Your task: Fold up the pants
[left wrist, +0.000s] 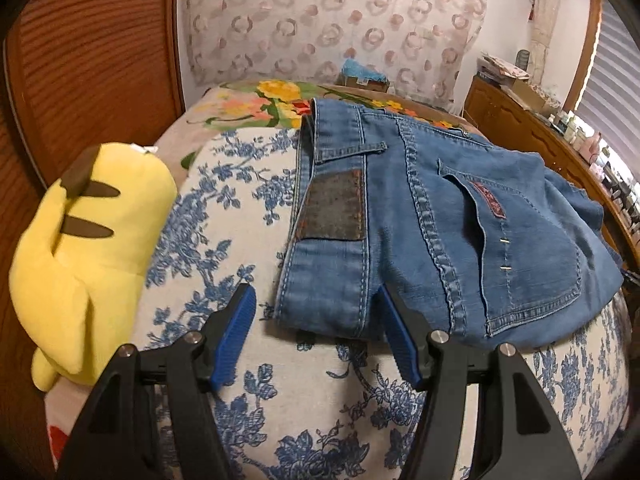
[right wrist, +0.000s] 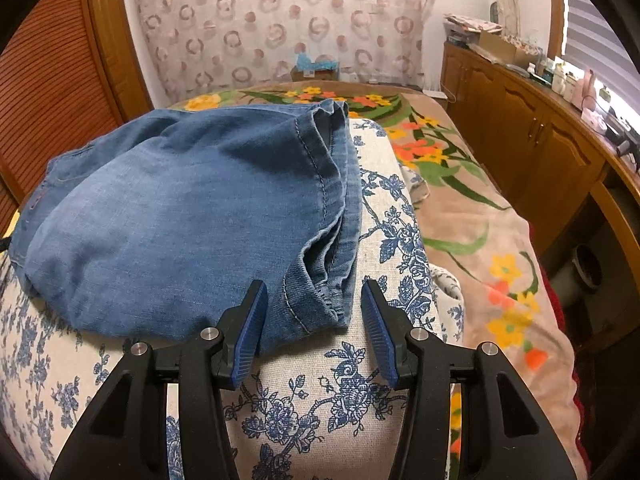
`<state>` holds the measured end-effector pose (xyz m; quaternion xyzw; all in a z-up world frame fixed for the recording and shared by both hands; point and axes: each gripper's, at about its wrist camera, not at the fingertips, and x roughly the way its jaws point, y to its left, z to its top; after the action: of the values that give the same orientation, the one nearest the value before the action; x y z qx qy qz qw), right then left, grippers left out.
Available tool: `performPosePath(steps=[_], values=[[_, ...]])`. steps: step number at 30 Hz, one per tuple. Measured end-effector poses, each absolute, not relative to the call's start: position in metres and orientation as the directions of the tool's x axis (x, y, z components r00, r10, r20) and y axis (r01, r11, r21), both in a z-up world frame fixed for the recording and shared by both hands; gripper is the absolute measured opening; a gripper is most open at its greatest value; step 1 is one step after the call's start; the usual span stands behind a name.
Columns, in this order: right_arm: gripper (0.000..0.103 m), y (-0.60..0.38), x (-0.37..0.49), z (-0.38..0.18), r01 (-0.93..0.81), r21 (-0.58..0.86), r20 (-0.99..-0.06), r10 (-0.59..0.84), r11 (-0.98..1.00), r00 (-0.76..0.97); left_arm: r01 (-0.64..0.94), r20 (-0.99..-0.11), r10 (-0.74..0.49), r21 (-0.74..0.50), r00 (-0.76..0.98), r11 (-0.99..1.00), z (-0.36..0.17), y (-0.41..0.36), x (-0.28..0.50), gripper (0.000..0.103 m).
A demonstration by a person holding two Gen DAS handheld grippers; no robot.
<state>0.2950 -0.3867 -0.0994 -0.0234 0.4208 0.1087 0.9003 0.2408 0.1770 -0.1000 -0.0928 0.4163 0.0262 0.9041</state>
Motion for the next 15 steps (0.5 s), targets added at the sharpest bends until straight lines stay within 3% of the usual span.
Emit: performPosePath(steps=[7, 8, 9, 13, 15], values=[[0.045, -0.387, 0.295, -0.099, -0.224, 0.051, -0.762, 0.183, 0.973, 0.622, -0.126, -0.757, -0.043, -0.164, 0.652, 0.978, -0.101, 0.176, 0.241, 0.062], [0.043, -0.388, 0.294, -0.098, -0.227, 0.051, -0.761, 0.185, 0.973, 0.622, -0.121, -0.754, -0.049, -0.169, 0.655, 0.978, -0.102, 0.176, 0.241, 0.057], [0.042, -0.388, 0.294, -0.098, -0.229, 0.05, -0.76, 0.185, 0.972, 0.623, -0.107, -0.747, -0.069, -0.185, 0.661, 0.977, -0.101, 0.176, 0.24, 0.044], [0.033, -0.386, 0.293, -0.095, -0.245, 0.049, -0.757, 0.196, 0.968, 0.623, -0.072, -0.743, -0.114, -0.213, 0.66, 0.974, -0.099, 0.172, 0.24, 0.026], [0.019, -0.383, 0.293, -0.093, -0.266, 0.06, -0.756, 0.218, 0.962, 0.617, -0.065, -0.743, -0.101, -0.191, 0.662, 0.979, -0.095, 0.166, 0.24, 0.02]])
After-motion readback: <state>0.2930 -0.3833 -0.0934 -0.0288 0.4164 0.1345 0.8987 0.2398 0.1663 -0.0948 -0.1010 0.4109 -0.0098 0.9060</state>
